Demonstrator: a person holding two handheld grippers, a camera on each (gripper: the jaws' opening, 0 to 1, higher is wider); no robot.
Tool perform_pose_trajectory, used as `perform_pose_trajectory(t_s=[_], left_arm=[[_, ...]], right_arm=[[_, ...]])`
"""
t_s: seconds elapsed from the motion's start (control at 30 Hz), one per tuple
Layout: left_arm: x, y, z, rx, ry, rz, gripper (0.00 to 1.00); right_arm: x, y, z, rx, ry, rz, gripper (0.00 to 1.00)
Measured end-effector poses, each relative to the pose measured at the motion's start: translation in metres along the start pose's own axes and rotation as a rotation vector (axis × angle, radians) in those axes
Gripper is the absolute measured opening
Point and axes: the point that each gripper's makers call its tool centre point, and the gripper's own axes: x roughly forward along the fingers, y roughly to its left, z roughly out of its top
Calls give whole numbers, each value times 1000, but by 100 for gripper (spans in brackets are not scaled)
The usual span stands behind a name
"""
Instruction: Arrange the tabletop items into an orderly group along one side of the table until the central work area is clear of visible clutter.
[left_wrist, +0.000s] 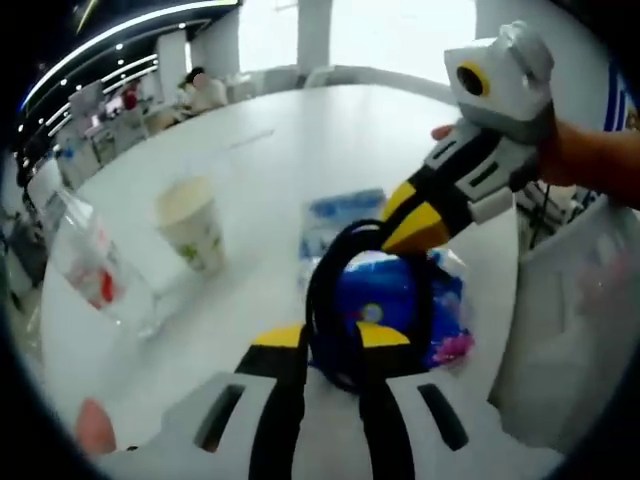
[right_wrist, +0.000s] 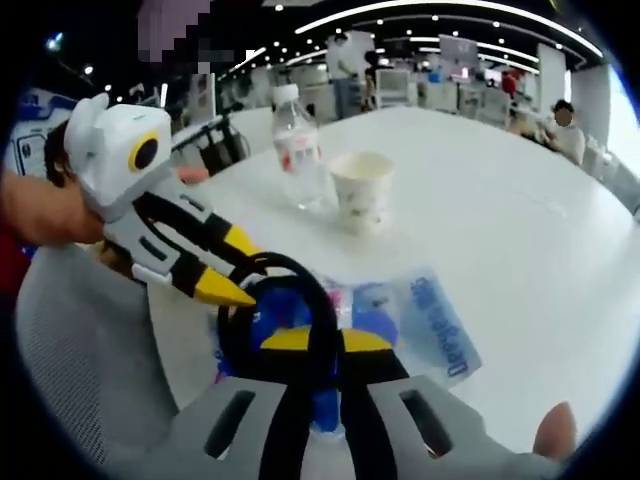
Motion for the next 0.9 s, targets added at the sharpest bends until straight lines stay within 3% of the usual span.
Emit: perform_pose_trajectory(t_s=[0.5,0.9], left_arm=[[-14,-2,22,24,-39,12,14],[-18,-12,59,71,-83,6,13]], right_arm=[[-20,2,13,68,-47,28,7],[-54,-9,28,66,-97,-2,7]])
